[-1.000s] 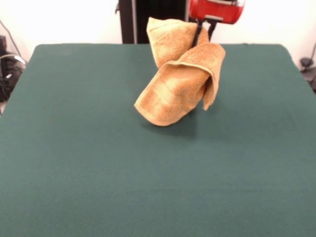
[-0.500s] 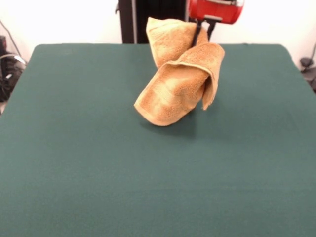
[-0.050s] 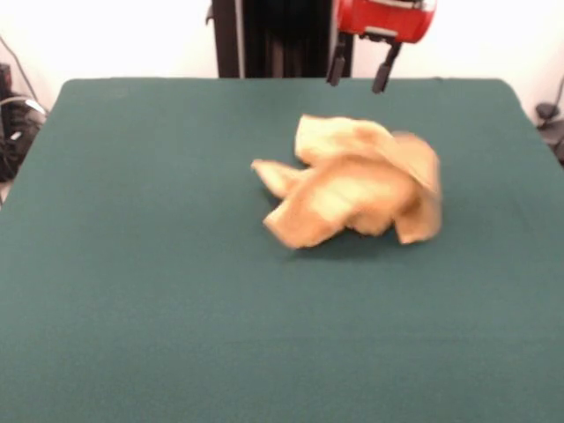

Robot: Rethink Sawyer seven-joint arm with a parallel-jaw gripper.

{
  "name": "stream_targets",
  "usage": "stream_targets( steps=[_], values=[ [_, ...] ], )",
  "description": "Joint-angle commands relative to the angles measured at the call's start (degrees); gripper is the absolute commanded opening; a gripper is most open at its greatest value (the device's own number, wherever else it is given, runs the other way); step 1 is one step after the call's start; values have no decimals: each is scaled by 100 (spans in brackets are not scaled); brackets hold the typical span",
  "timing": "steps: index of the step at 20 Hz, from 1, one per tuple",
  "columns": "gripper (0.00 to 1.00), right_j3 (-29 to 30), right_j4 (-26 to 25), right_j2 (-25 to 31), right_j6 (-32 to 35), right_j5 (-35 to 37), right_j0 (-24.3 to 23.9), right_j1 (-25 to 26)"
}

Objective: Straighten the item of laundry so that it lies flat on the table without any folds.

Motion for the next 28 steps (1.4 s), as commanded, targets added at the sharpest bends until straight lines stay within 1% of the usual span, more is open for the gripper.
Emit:
stream_targets(
  steps=[1, 3, 4, 15, 20, 25, 28],
  values=[
    [100, -82, 319, 273, 1286, 216, 1, 293],
    [100, -225, 336, 276, 1334, 298, 91, 360],
    [100, -89, 306, 280, 1312, 190, 83, 330],
    [100, -15, 257, 291, 1253, 41, 58, 312],
    [100, 135, 188, 538, 1005, -466, -238, 393],
    [100, 49, 111, 663, 723, -220, -434, 404],
    [100, -10, 22, 722, 585, -202, -556, 455]
  ],
)
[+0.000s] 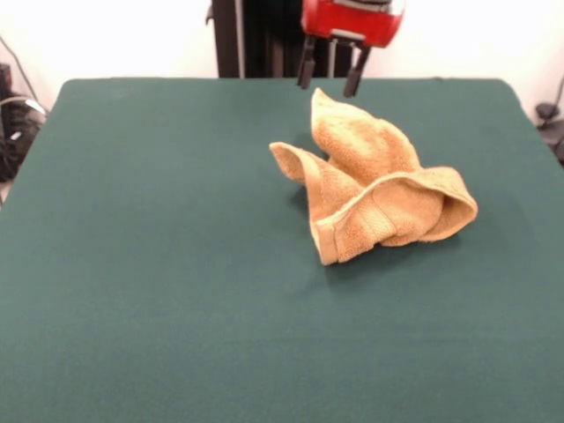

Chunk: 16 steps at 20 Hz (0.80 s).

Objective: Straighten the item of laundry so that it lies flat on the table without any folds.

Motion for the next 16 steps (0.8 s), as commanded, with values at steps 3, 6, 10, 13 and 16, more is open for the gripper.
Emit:
stream_targets(
  steps=[3, 6, 10, 13, 16],
  values=[
    [100, -88, -56, 711, 543, -81, -171, 513],
    [100, -230, -115, 671, 515, 66, -158, 582],
    [100, -385, -153, 628, 485, 214, -148, 653],
    [100, -349, -157, 653, 461, 161, -172, 660],
    [100, -366, -192, 657, 383, 193, -206, 667]
  ],
)
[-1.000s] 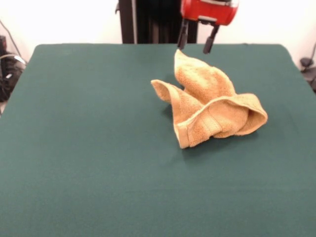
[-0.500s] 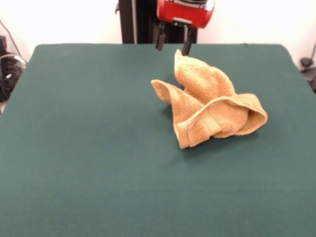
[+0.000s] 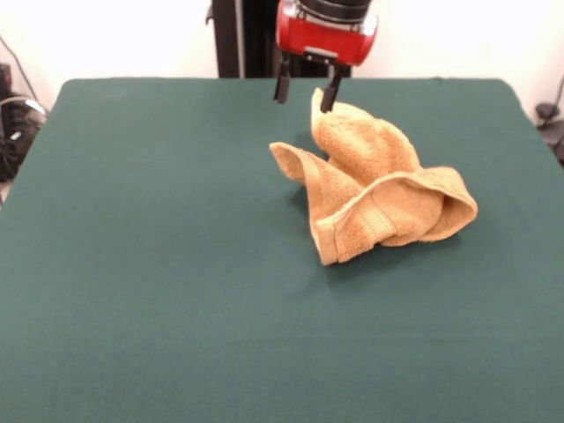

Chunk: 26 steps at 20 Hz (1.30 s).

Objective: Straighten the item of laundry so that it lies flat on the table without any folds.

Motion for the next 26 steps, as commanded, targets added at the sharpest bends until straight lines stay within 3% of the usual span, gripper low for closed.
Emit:
stream_targets(
  steps=[1, 15, 26],
  values=[
    [100, -151, -197, 650, 365, 207, 20, 392],
    [100, -69, -317, 1005, -143, 243, -362, 340],
    [100, -149, -1137, 1287, -576, 432, -666, 418]
  ],
)
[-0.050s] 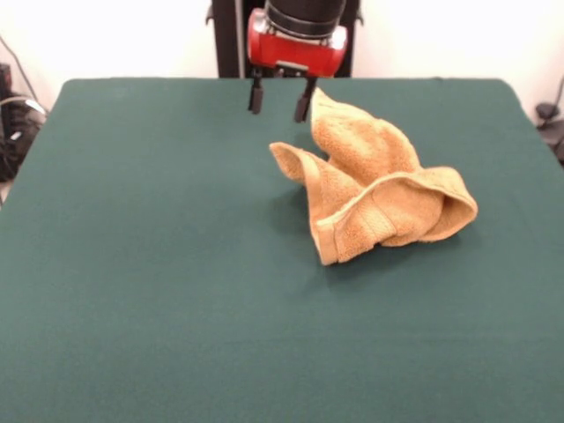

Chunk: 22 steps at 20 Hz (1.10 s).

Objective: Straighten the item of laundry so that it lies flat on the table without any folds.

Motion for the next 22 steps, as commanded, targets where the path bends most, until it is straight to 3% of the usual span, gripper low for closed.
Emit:
stream_targets(
  steps=[1, 12, 22],
  values=[
    [100, -118, -523, 914, -600, 487, -95, 381],
    [100, -306, -918, 1083, -423, 749, -153, 367],
    [100, -304, -1355, 1391, -689, 440, -283, 276]
  ],
)
